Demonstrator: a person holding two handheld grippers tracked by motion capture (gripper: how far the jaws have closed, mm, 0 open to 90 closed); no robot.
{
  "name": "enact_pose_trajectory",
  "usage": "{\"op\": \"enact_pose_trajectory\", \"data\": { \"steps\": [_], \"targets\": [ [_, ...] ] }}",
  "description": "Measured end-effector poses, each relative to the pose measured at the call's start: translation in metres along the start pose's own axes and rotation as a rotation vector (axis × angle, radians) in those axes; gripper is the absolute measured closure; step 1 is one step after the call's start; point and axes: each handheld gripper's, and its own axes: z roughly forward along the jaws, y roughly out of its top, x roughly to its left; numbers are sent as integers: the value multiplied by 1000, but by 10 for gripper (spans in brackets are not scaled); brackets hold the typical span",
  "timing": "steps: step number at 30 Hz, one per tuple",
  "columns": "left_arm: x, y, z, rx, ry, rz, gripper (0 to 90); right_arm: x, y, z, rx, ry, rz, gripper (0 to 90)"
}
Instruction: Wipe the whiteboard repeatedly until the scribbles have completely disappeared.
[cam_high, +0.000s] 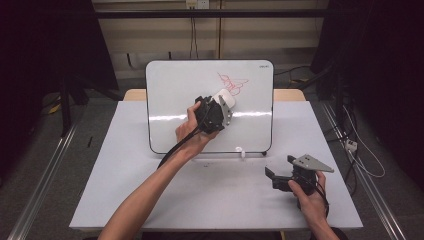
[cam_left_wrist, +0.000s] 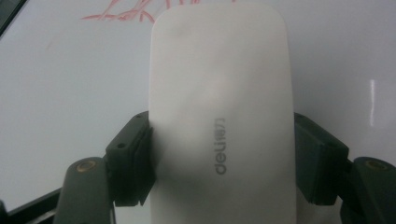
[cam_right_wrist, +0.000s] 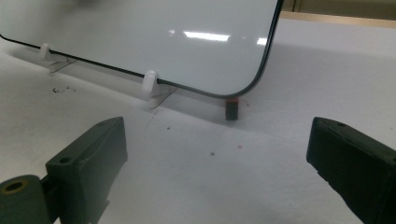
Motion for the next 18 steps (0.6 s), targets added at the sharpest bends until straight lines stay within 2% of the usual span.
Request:
{"op": "enact_pose_trajectory", "data": {
  "steps": [7,18],
  "targets": [
    [6,1,1,-14,-21,-27,311,-1,0,0,1,1,5,52],
    [34,12,7,-44,-8,-75,311,-1,0,-1,-1,-2,2,52]
  ]
}}
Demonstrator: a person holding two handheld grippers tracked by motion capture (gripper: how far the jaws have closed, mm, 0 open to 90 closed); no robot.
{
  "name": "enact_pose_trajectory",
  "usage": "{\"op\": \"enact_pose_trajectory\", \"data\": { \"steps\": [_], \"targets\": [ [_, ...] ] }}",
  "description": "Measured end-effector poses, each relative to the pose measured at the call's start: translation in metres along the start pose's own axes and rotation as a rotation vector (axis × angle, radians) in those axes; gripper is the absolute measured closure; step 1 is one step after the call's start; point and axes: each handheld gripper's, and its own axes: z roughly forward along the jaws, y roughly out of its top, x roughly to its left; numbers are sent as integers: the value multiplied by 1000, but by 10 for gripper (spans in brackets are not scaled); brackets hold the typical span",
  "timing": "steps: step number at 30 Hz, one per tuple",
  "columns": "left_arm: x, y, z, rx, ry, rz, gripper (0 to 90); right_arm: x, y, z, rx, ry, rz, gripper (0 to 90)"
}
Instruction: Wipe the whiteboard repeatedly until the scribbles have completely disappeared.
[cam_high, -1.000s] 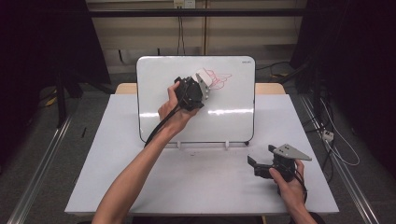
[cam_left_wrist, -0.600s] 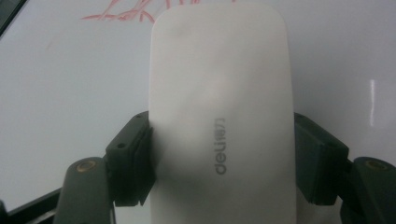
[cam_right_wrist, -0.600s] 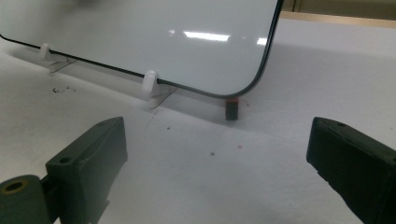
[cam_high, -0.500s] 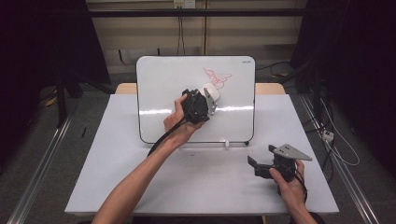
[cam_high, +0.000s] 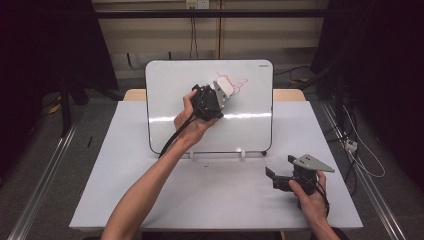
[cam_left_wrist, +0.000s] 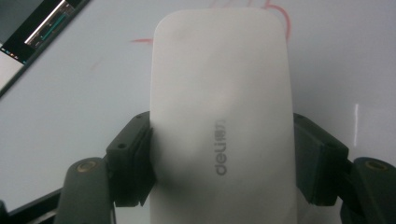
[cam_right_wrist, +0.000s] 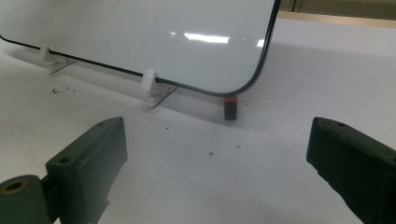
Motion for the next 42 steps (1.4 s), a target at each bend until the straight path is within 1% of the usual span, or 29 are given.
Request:
{"op": "enact_pose_trajectory", "data": {
  "steps": [6,8,9,10,12,15,17,19,22,28,30,34,37,38,39,42],
  "targets": [
    [12,4,2,-18,8,-17,311,-1,0,0,-1,1,4,52],
    [16,4,3,-23,-3,-23,311,-1,0,-1,-2,2,2,52],
    [17,4,4,-28,0,-13,311,-1,0,-1,-2,2,2,52],
    [18,4,4,-26,-4,-11,311,-1,0,-1,-2,2,3,52],
    [20,4,5,-46,1,-6,311,-1,0,-1,-1,2,3,52],
    [21,4,6,-55,-2,-8,311,-1,0,-1,-1,1,3,52],
    [21,3,6,-64,7,-9,311,-1,0,0,-1,2,4,52],
    [22,3,6,-84,11,-16,311,-1,0,-1,-2,2,4,52],
    [22,3,7,-101,18,-27,311,-1,0,-1,-1,0,3,52],
    [19,4,10,-134,50,-60,311,-1,0,0,0,1,5,52],
    [17,5,11,-135,63,-56,311,-1,0,-1,0,1,5,52],
    [13,4,13,-154,82,-59,311,-1,0,0,1,0,4,52],
    [12,5,13,-152,80,-58,312,-1,0,0,0,0,2,52],
    [11,5,13,-151,79,-48,312,-1,0,1,0,-1,2,52],
    [8,6,13,-153,78,-52,312,-1,0,1,0,0,3,52],
    [1,9,15,-149,70,-41,312,0,0,1,0,1,3,52]
  ]
}}
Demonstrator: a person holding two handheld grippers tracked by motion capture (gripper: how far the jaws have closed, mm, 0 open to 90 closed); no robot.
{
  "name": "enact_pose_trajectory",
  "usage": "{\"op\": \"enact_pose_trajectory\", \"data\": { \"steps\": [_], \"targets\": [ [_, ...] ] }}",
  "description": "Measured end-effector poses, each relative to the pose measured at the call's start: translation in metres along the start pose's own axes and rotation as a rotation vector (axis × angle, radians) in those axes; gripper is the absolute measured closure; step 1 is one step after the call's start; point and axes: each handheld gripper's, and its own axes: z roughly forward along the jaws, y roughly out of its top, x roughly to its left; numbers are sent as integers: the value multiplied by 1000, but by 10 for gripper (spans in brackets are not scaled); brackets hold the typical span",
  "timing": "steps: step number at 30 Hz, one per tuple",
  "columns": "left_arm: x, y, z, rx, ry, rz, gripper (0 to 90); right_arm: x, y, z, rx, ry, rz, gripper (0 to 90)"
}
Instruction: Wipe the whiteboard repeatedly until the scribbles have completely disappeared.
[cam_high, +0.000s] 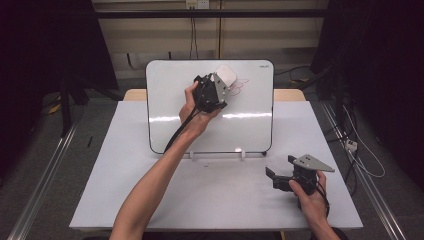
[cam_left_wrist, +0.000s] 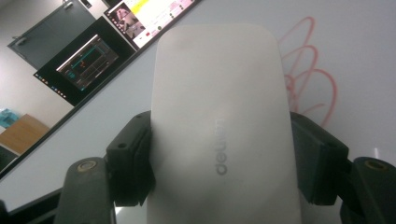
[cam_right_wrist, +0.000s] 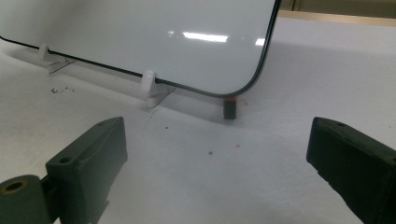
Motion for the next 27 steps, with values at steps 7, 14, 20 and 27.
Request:
{"op": "enact_pose_trajectory", "data": {
  "steps": [7,14,20,27],
  "targets": [
    [-22,6,3,0,-24,26,312,0,0,0,0,-2,0,52],
    [-44,9,4,-1,-61,67,312,0,0,-1,-1,3,1,52],
    [-73,8,1,-6,-103,115,312,0,0,-2,-4,3,0,52],
    [-70,12,2,-2,-113,109,312,1,0,-2,-7,4,-2,52]
  ]
}}
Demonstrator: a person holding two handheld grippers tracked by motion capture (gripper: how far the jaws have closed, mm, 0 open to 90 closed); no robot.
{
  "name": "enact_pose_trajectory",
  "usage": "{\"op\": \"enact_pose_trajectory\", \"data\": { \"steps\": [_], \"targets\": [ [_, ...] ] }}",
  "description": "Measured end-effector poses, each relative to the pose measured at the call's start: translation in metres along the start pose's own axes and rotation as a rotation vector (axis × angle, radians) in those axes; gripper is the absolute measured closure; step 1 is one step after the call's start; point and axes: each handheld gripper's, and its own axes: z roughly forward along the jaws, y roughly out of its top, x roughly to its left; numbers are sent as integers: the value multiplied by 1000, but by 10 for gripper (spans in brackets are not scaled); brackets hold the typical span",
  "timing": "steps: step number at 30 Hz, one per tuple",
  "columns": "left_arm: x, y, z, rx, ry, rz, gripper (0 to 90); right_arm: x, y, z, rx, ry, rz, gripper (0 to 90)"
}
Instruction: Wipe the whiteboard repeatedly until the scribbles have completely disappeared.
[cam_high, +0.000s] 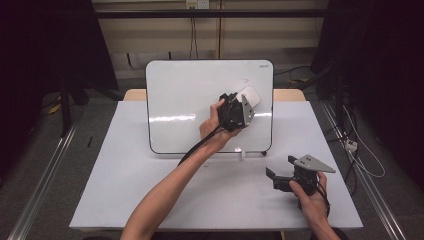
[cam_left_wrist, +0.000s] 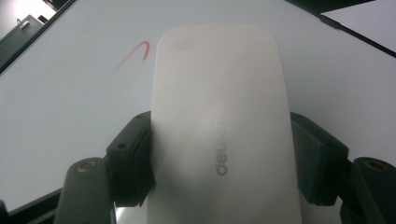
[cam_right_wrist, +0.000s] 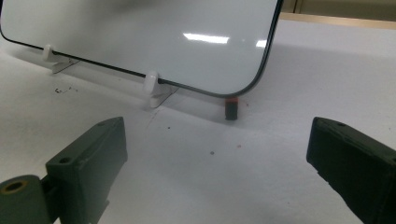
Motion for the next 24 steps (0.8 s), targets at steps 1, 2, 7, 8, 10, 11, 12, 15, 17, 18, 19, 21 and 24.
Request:
{"op": "enact_pose_trajectory", "data": {
  "steps": [1,2,7,8,10,11,12,15,17,18,19,21,24],
  "targets": [
    [1,1,0,1,1,0,312,0,0,0,2,-2,3,52],
    [3,3,1,3,-1,-4,312,0,0,0,2,-3,3,52],
    [16,11,5,14,-2,-4,312,-1,0,-1,3,-2,-1,52],
    [18,12,5,19,-6,-4,312,-1,0,-1,0,-2,-3,52],
    [19,13,6,17,-2,-6,312,-2,-1,-1,0,-4,-1,52],
    [19,14,7,16,2,-4,312,-2,-1,-1,0,-7,1,52],
    [21,16,7,15,4,-4,312,-2,-1,-1,0,-7,1,52],
    [27,20,9,22,14,-23,312,-2,-1,-1,-1,-6,-1,52],
    [31,21,9,26,15,-24,312,-2,-1,-1,-3,-5,3,52],
    [33,21,10,27,13,-30,312,-2,-1,-1,-4,-3,4,52],
    [33,21,9,28,14,-31,312,-2,-1,-1,-4,-3,4,52],
    [34,21,9,33,25,-39,312,-2,-1,-1,-4,-3,3,52],
    [36,20,7,32,31,-42,312,-2,-1,-1,-1,-2,-1,52]
  ]
}}
